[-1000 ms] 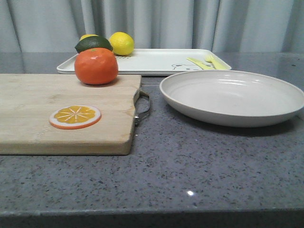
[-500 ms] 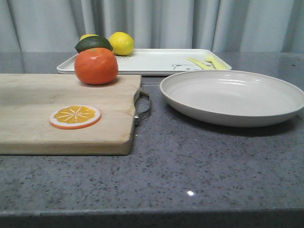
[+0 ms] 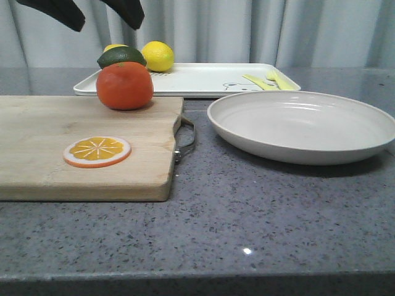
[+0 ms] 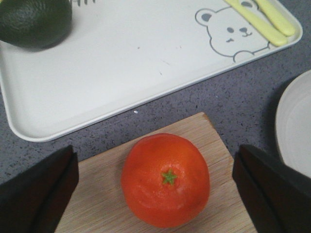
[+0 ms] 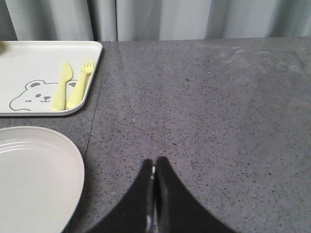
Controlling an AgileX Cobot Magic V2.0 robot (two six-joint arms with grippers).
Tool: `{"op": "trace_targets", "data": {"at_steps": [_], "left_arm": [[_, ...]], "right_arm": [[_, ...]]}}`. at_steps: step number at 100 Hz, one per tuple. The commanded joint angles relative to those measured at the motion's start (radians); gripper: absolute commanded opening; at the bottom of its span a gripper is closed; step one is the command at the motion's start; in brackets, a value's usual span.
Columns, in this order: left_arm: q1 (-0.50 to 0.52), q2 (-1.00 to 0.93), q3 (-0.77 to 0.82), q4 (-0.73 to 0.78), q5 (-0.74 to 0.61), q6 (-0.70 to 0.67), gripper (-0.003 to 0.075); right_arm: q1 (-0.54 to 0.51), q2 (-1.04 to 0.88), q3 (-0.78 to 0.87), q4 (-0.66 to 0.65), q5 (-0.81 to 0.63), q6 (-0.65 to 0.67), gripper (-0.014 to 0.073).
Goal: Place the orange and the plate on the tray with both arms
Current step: 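Lower the left gripper over the orange on the cutting board and grasp it, then carry the orange with the left gripper onto the white plate and release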
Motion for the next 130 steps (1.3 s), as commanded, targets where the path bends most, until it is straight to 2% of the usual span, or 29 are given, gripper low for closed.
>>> {"op": "trace_targets", "data": {"at_steps": [1, 29, 77, 86, 110, 122, 130], "left_arm": [[-0.010, 0.014, -0.088, -0.014, 0.016, -0.011, 0.0622], [-0.010, 0.147, -0.211, -0.017, 0.139, -0.011, 0.0622], [-0.010, 0.180, -0.213, -0.051, 0.166, -0.011, 0.0615], [-0.010, 0.180, -0.213, -0.051, 0.166, -0.011, 0.0570], [-0.010, 0.180, -0.213, -0.051, 0.168, -0.011, 0.0361], [-0.015, 0.180, -0.217, -0.056, 0.170, -0.011, 0.0294], [-0.036, 0.180, -0.229, -0.058, 0.171, 0.026, 0.0279]], "right_arm": [[-0.007, 0.006, -0.037, -0.002, -0.084, 0.001, -0.0062], [-0.007, 0.006, -0.037, -0.002, -0.084, 0.001, -0.0062], [-0.007, 0.006, -0.037, -0.002, -0.084, 0.001, -0.0062], [-0.007, 0.006, -0.037, -0.002, -0.084, 0.001, -0.0062], [-0.007, 0.006, -0.037, -0.002, -0.084, 0.001, -0.0062], [-0.007, 0.006, -0.037, -0.002, -0.084, 0.001, -0.0062], [-0.007, 0.006, -0.037, -0.002, -0.084, 0.001, -0.0062]]}}
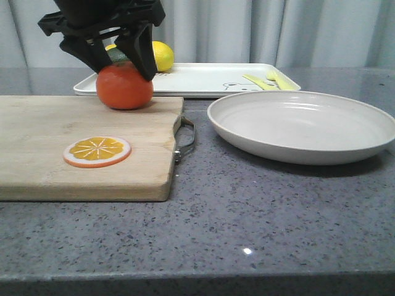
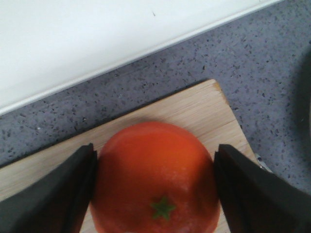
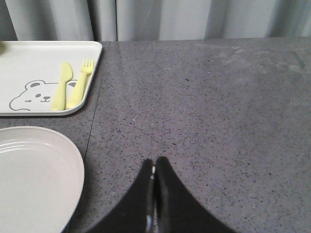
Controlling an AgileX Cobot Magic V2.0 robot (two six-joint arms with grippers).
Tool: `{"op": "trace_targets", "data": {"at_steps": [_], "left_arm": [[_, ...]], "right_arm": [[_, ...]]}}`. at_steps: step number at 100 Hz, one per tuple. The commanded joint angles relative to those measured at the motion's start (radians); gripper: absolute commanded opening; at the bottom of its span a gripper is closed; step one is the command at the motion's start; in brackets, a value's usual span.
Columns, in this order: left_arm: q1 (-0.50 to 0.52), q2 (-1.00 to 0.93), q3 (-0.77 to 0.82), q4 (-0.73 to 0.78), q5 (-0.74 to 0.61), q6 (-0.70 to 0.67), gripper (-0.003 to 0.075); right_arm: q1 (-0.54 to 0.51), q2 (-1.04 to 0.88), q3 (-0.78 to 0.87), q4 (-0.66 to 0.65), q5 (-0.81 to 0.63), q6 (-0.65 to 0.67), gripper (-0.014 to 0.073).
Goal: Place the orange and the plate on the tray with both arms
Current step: 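Carry the orange with the left gripper onto the white plate and release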
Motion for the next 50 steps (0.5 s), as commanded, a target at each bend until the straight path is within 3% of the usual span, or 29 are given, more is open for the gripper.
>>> {"op": "trace_targets", "data": {"at_steps": [1, 50], "left_arm": [[-0.031, -0.042, -0.048, -0.021, -0.032, 0.030, 0.0279], [-0.308, -0.007, -0.207, -0.033, -0.110, 0.035, 0.0279]], "right_arm": [[-0.007, 0.006, -0.037, -0.002, -0.084, 0.001, -0.0062], [-0.007, 0.006, -0.037, -0.002, -0.084, 0.001, -0.0062]]}}
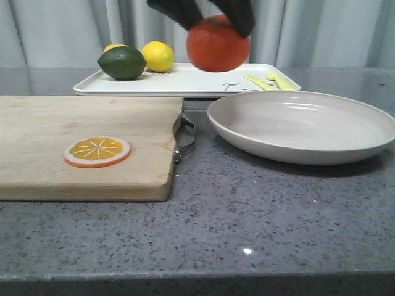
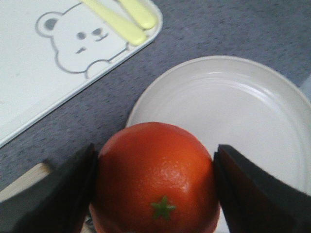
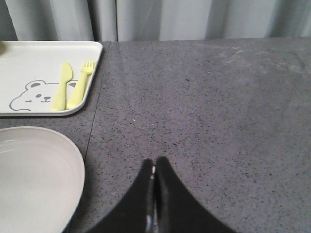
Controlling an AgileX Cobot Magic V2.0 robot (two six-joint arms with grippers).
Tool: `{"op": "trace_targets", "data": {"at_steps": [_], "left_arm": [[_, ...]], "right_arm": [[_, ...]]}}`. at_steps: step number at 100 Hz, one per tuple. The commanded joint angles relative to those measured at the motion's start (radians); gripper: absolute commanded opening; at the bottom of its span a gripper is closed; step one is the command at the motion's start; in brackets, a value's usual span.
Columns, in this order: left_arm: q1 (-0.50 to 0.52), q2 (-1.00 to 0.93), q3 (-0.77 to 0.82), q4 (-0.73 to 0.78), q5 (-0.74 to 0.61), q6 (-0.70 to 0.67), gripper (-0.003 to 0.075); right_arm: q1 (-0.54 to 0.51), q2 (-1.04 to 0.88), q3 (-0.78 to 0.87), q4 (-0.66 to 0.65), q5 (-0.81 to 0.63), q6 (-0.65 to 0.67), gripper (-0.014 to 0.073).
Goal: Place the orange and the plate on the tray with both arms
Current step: 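Carry the orange with the left gripper onto the white plate and release, then raise the open left gripper away from the plate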
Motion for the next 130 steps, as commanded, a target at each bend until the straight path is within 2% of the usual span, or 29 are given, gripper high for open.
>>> {"op": "trace_targets", "data": {"at_steps": [1, 22, 51, 58, 70, 81, 130], "left_arm": [[-0.047, -0.019, -0.052, -0.017, -0.064, -0.002, 0.0279], [-0.124, 0.087, -0.129, -0.018, -0.066, -0.002, 0.0279], [-0.128, 0.138, -0.146, -0.026, -0.070, -0.002, 0.0283], [-0.128, 0.140, -0.146, -0.026, -0.070, -0.002, 0.0320], [-0.128, 0.144, -0.146, -0.034, -0.070, -0.002, 0.0464], [-0.126, 0.144, -0.146, -0.034, -0.070, -0.002, 0.0543], [-0.124, 0.118, -0.166, -0.034, -0.052, -0.002, 0.0545]], "right_arm": [[-0.007, 0.006, -0.037, -0.002, -0.084, 0.001, -0.0062], [-0.007, 0.006, -0.037, -0.002, -0.084, 0.001, -0.0062], [-0.007, 0.006, -0.037, -0.002, -0.084, 0.001, -0.0062], [-0.007, 0.006, -0.037, -0.002, -0.084, 0.001, -0.0062], [-0.007, 0.006, -0.037, -0.002, -0.084, 0.001, -0.0062], [-0.007, 0.006, -0.037, -0.002, -0.084, 0.001, -0.0062], [-0.007, 0.006, -0.037, -0.002, -0.084, 0.001, -0.0062]]}}
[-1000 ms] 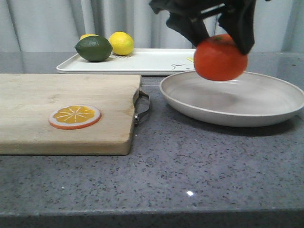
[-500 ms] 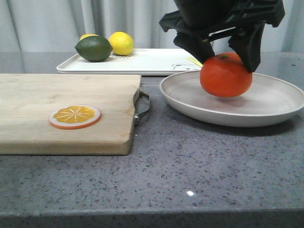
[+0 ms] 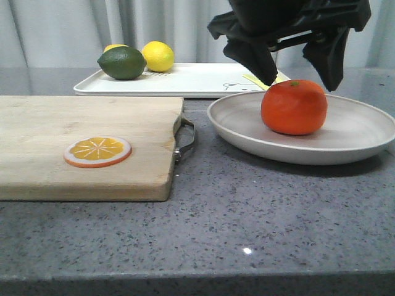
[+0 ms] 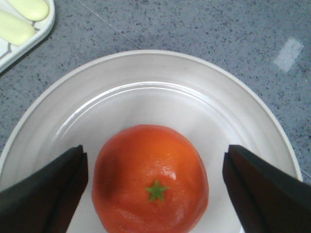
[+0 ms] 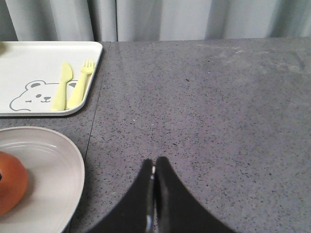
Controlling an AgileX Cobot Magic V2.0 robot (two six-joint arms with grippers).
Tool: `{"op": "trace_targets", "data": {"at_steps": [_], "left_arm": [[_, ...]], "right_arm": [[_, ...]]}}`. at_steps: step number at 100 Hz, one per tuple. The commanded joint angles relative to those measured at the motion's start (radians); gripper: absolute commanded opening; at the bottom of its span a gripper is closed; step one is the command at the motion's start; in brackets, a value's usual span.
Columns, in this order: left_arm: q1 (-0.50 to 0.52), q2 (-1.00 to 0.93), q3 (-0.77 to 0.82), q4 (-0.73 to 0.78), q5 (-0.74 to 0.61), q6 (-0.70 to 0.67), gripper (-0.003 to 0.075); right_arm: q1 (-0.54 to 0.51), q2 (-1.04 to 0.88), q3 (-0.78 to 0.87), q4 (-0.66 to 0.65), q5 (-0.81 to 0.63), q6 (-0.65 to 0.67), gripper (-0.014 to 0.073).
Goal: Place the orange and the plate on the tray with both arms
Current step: 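Raise the open left gripper away from the plate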
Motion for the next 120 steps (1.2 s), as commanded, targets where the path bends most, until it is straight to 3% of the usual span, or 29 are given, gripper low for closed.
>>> {"op": "trace_targets", "data": {"at_steps": [1, 11, 33, 45, 79, 88, 105, 120], "left_arm": [[-0.003, -0.080, -0.041, -0.018, -0.038, -0.002, 0.0544], [-0.001, -0.111, -0.039, -0.015, -0.029, 0.000, 0.0486], [0.029, -0.200, 0.007, 0.006, -0.015, 0.000, 0.0190], [0.061, -0.279, 0.085, 0.002, -0.033, 0.000, 0.0113], [0.133, -0.592, 0.425, 0.005, -0.119, 0.000, 0.0095], [0.161, -0.679, 0.505, 0.010, -0.119, 0.000, 0.0095], [0.222, -0.844, 0.643, 0.010, -0.149, 0.000, 0.0095], [0.276, -0.977, 0.744, 0.010, -0.163, 0.000, 0.0095]], "right_arm": [[-0.007, 0.006, -0.037, -0.002, -0.084, 0.001, -0.0062], [-0.007, 0.006, -0.037, -0.002, -0.084, 0.001, -0.0062], [-0.007, 0.006, -0.037, -0.002, -0.087, 0.001, -0.0062], [-0.005, 0.006, -0.037, -0.002, -0.087, 0.001, -0.0062], [0.047, 0.089, -0.142, -0.002, 0.047, -0.009, -0.0053], [0.075, 0.146, -0.203, -0.002, 0.092, -0.012, 0.0016], [0.139, 0.270, -0.314, 0.025, 0.186, -0.012, 0.0233], [0.163, 0.403, -0.423, 0.076, 0.315, -0.012, 0.0279]]}}
